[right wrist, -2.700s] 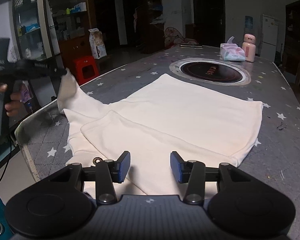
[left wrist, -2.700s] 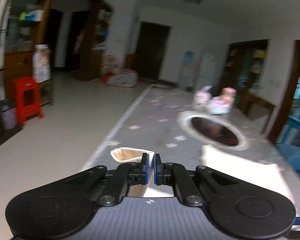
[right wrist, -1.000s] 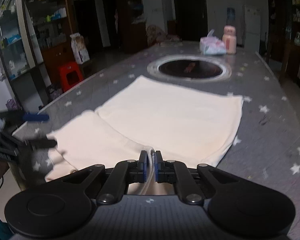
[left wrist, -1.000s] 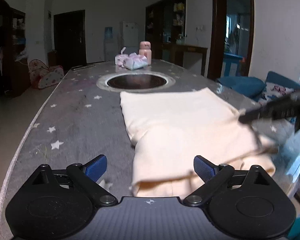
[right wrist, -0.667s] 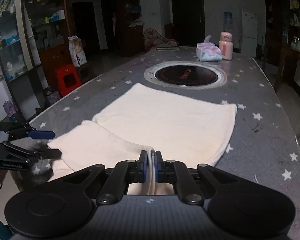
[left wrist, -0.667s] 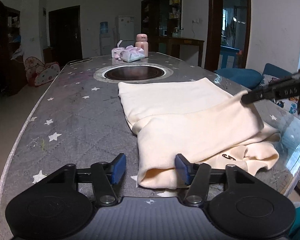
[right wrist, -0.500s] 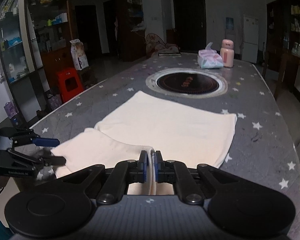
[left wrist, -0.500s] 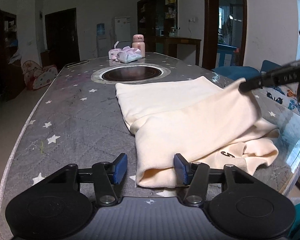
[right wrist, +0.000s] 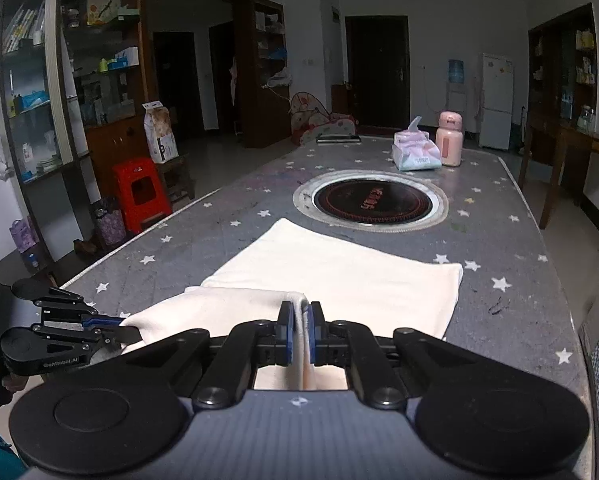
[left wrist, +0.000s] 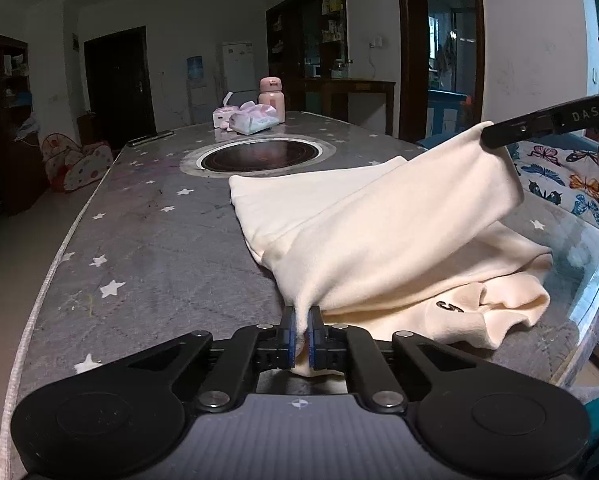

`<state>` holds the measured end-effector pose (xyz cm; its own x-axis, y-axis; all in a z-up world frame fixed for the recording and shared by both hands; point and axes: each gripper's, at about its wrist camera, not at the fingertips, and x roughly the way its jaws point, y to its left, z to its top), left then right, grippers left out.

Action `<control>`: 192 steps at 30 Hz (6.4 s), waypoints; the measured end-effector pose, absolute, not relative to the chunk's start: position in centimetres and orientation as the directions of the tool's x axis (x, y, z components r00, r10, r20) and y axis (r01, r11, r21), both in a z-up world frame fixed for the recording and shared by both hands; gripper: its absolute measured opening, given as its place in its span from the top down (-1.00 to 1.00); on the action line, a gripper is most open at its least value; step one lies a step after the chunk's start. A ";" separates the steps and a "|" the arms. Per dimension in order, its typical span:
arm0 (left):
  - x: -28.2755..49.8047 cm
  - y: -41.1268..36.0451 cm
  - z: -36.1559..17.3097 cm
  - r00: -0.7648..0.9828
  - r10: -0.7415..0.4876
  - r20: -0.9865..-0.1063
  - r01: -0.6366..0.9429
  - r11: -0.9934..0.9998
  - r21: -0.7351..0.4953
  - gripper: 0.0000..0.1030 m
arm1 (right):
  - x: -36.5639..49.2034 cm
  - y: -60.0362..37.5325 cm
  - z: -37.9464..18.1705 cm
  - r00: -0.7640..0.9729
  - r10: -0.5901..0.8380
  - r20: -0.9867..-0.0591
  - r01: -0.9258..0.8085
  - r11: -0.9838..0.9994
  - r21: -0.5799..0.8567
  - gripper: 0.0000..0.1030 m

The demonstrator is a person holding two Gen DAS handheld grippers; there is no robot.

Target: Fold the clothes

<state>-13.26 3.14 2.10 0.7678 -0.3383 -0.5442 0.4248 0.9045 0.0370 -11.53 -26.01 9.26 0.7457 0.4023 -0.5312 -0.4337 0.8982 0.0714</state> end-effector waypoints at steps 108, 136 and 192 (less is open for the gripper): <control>-13.9 -1.2 4.1 0.667 -0.494 -0.558 0.656 0.745 0.124 -0.65 | -10.2 -26.0 2.2 0.609 0.408 -0.680 -0.494 0.866 0.076 0.36; -11.9 -2.3 3.5 0.634 -0.558 -0.535 0.707 0.699 0.107 0.77 | -17.8 -25.8 3.0 0.616 0.389 -0.685 -0.672 0.713 -0.199 -0.29; -14.8 0.5 9.4 0.671 -0.537 -0.511 0.682 0.718 0.141 0.89 | -16.7 -27.5 10.1 0.555 0.553 -0.621 -0.657 0.750 0.080 0.81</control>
